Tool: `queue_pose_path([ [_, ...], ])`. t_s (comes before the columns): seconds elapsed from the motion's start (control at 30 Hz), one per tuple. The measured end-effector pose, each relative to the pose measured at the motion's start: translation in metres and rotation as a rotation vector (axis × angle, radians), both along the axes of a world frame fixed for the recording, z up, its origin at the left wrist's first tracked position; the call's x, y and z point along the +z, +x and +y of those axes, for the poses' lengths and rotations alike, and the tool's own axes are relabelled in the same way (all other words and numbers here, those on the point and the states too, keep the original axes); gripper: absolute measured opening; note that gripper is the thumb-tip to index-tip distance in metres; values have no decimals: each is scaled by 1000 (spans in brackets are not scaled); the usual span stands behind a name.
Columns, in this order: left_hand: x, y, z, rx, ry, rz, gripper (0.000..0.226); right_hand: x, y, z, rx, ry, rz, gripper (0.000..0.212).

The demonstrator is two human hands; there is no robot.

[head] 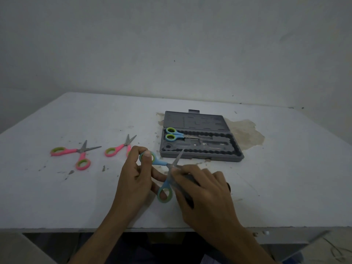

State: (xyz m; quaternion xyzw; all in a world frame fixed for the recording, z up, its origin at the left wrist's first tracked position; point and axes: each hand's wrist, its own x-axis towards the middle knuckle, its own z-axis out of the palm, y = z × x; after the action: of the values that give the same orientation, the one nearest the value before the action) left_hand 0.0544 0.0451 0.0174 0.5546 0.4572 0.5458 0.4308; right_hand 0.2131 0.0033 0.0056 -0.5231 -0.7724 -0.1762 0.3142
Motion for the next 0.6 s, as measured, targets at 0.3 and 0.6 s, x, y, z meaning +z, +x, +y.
queue_pose_path([
  [0.3,-1,-1,1,13,-12,-7,23,-8,-13,0,-110,17,134,36],
  [0.6,-2,-2,3,34,-28,-4,22,-10,-12,3,-133,12,164,30],
])
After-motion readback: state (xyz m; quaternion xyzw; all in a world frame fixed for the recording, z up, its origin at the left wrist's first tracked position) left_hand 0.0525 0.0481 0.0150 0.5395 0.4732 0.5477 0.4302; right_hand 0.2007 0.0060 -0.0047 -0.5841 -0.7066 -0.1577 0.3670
